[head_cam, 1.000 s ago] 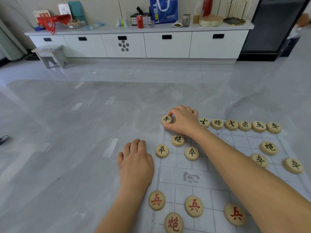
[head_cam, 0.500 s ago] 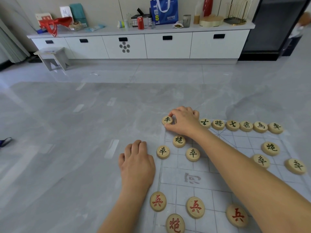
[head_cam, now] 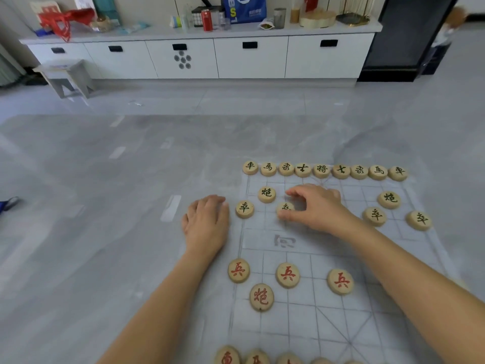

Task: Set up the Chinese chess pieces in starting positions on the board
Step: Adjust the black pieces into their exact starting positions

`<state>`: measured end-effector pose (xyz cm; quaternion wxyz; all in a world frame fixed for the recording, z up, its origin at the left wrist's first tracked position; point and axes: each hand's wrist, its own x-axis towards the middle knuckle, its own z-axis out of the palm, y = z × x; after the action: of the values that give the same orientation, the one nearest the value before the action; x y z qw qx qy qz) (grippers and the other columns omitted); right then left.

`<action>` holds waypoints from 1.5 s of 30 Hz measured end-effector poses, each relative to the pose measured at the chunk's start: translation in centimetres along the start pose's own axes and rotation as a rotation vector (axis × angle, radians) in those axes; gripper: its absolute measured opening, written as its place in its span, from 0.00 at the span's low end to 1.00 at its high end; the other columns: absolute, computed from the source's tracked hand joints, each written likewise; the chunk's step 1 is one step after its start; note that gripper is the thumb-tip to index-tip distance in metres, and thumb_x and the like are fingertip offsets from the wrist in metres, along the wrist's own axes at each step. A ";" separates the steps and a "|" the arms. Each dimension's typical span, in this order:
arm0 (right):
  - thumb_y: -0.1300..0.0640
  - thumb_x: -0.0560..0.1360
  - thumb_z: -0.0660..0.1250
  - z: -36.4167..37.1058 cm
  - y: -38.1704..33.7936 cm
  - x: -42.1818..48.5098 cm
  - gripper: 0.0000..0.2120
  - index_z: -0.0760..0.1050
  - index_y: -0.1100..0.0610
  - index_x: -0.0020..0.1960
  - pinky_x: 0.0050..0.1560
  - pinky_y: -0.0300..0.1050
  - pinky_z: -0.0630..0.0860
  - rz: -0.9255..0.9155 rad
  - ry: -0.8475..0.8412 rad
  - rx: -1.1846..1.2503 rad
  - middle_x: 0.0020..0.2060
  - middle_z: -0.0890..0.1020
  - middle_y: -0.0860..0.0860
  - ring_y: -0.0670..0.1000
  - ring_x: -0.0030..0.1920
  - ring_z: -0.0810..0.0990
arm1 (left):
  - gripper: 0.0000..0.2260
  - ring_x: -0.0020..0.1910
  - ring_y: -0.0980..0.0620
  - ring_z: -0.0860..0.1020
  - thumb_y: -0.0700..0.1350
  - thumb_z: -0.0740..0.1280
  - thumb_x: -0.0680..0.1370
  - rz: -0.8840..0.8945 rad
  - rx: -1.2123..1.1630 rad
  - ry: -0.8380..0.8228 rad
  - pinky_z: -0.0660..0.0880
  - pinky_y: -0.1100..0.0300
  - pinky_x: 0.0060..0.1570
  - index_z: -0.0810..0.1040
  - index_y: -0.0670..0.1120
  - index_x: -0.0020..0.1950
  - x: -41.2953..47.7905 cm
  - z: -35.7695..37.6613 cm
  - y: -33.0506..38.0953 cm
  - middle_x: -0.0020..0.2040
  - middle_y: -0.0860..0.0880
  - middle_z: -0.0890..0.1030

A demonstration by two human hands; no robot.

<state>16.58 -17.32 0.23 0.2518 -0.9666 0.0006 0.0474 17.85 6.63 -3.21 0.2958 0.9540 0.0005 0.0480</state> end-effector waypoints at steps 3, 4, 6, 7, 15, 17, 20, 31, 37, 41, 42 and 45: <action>0.34 0.67 0.65 1.0 -0.5 -0.7 0.26 0.71 0.45 0.60 0.55 0.49 0.58 -0.026 0.041 -0.163 0.55 0.73 0.44 0.48 0.58 0.70 | 0.22 0.67 0.52 0.64 0.63 0.60 0.75 0.084 0.062 -0.099 0.56 0.51 0.64 0.72 0.54 0.64 0.3 -0.4 0.4 0.66 0.55 0.71; 0.34 0.67 0.64 1.1 -0.7 -0.8 0.25 0.71 0.45 0.60 0.55 0.50 0.59 -0.025 0.053 -0.173 0.56 0.72 0.44 0.49 0.58 0.70 | 0.24 0.67 0.52 0.64 0.65 0.62 0.73 0.131 0.110 -0.118 0.56 0.52 0.64 0.71 0.55 0.64 0.2 -0.3 0.6 0.66 0.55 0.71; 0.36 0.68 0.64 1.3 -0.8 -0.9 0.23 0.72 0.45 0.59 0.56 0.50 0.59 -0.025 0.076 -0.177 0.57 0.72 0.44 0.49 0.58 0.70 | 0.26 0.67 0.53 0.64 0.66 0.63 0.70 0.186 0.174 -0.123 0.56 0.52 0.63 0.71 0.56 0.64 0.0 0.1 0.6 0.66 0.56 0.70; 0.37 0.69 0.63 1.3 -0.8 -1.0 0.22 0.72 0.45 0.59 0.56 0.50 0.59 -0.027 0.081 -0.178 0.57 0.72 0.44 0.49 0.58 0.70 | 0.26 0.66 0.53 0.64 0.66 0.63 0.70 0.192 0.185 -0.110 0.56 0.52 0.63 0.71 0.56 0.64 -0.1 0.3 0.5 0.66 0.56 0.70; 0.38 0.70 0.63 1.6 -0.8 -1.1 0.20 0.73 0.44 0.59 0.56 0.50 0.57 -0.018 0.098 -0.203 0.58 0.72 0.44 0.49 0.59 0.69 | 0.20 0.64 0.53 0.65 0.65 0.62 0.72 0.215 0.181 -0.056 0.57 0.52 0.61 0.73 0.59 0.61 0.0 0.8 0.5 0.62 0.56 0.71; 0.38 0.70 0.64 1.7 -0.9 -1.0 0.20 0.73 0.44 0.58 0.55 0.50 0.57 -0.016 0.102 -0.206 0.58 0.72 0.45 0.49 0.59 0.69 | 0.20 0.64 0.53 0.65 0.65 0.62 0.72 0.210 0.174 -0.048 0.57 0.52 0.61 0.74 0.59 0.61 -0.1 0.8 0.4 0.62 0.56 0.71; 0.38 0.70 0.64 1.8 -0.9 -1.1 0.20 0.73 0.44 0.58 0.56 0.50 0.57 -0.021 0.117 -0.208 0.58 0.72 0.44 0.49 0.58 0.69 | 0.20 0.64 0.53 0.66 0.64 0.61 0.72 0.207 0.169 -0.039 0.57 0.52 0.62 0.74 0.59 0.61 -0.1 0.9 0.5 0.62 0.56 0.71; 0.38 0.69 0.64 2.2 -1.0 -1.3 0.20 0.73 0.44 0.58 0.56 0.48 0.56 -0.009 0.143 -0.196 0.57 0.72 0.44 0.48 0.58 0.68 | 0.21 0.63 0.53 0.66 0.67 0.61 0.71 0.197 0.170 -0.032 0.58 0.53 0.61 0.74 0.60 0.61 0.0 0.9 0.3 0.62 0.57 0.71; 0.31 0.68 0.61 0.2 -0.2 -2.3 0.33 0.63 0.43 0.69 0.64 0.51 0.53 0.005 0.070 -0.159 0.66 0.68 0.45 0.48 0.66 0.65 | 0.33 0.66 0.49 0.66 0.70 0.61 0.70 0.082 0.084 -0.100 0.59 0.48 0.64 0.67 0.54 0.69 0.4 0.4 0.8 0.67 0.52 0.70; 0.31 0.70 0.60 -4.0 3.6 -5.7 0.31 0.64 0.42 0.68 0.67 0.51 0.55 0.095 0.181 -0.041 0.65 0.70 0.44 0.47 0.66 0.66 | 0.29 0.67 0.48 0.66 0.65 0.64 0.72 0.108 0.046 -0.061 0.61 0.48 0.64 0.69 0.52 0.68 2.1 0.2 4.1 0.68 0.50 0.69; 0.30 0.69 0.60 -5.0 4.8 -7.1 0.29 0.66 0.41 0.66 0.68 0.51 0.57 0.115 0.224 0.012 0.62 0.73 0.43 0.45 0.64 0.69 | 0.26 0.67 0.48 0.66 0.62 0.65 0.72 0.161 0.045 -0.056 0.61 0.49 0.63 0.70 0.52 0.67 2.7 0.5 5.3 0.67 0.50 0.70; 0.24 0.62 0.59 -7.4 8.6 -11.4 0.24 0.71 0.33 0.53 0.64 0.48 0.67 0.159 0.374 0.229 0.52 0.78 0.36 0.38 0.55 0.75 | 0.20 0.66 0.48 0.66 0.56 0.67 0.73 0.281 0.048 -0.117 0.60 0.52 0.62 0.74 0.52 0.63 4.3 2.4 8.9 0.65 0.52 0.72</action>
<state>5.66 -28.66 3.53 0.3506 -0.9207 0.1290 -0.1132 22.11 -1.94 0.19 0.2629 0.9526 -0.1492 0.0331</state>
